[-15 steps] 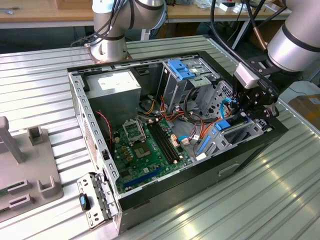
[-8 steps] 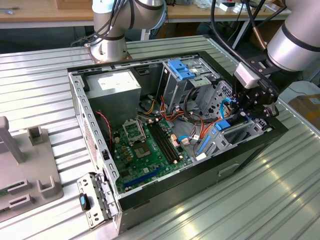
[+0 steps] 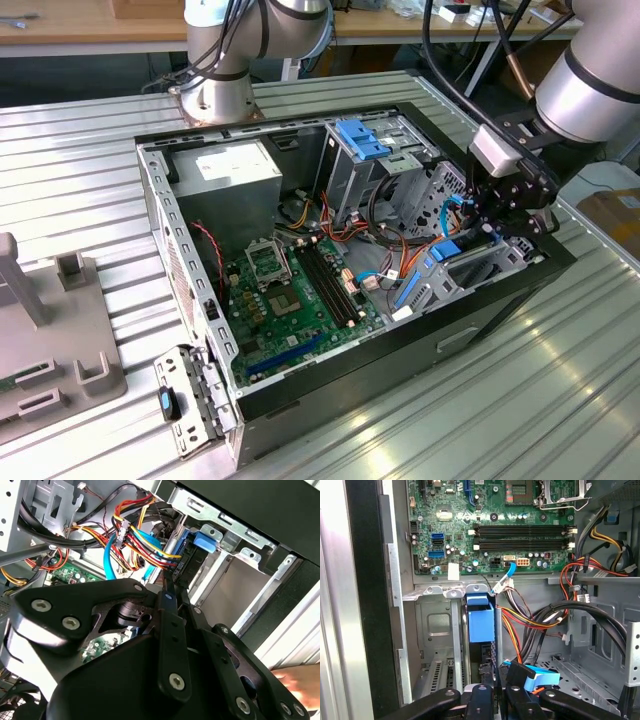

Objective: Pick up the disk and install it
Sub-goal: 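Insert the first disk wire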

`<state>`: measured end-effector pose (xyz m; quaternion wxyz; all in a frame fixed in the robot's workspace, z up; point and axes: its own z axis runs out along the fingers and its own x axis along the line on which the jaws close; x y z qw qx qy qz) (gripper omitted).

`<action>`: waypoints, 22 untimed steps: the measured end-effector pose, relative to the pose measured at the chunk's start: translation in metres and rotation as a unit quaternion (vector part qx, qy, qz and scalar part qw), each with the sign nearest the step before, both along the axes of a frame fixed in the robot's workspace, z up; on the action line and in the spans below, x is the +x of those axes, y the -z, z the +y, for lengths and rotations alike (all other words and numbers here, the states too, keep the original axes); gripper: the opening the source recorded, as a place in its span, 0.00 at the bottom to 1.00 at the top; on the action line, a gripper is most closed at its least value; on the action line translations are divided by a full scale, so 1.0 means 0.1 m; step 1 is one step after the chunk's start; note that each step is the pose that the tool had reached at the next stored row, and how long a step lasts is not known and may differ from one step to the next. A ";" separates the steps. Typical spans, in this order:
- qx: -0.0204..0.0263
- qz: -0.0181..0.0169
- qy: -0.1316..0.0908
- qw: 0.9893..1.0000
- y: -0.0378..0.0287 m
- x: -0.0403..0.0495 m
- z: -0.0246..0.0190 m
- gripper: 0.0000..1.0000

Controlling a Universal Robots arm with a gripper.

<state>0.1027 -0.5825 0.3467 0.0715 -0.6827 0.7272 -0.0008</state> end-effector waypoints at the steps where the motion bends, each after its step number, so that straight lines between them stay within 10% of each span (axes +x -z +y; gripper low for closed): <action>1: 0.000 0.000 0.000 1.000 0.000 0.000 0.000 0.16; 22: 0.000 0.000 0.000 1.000 0.017 -0.015 -0.014 0.16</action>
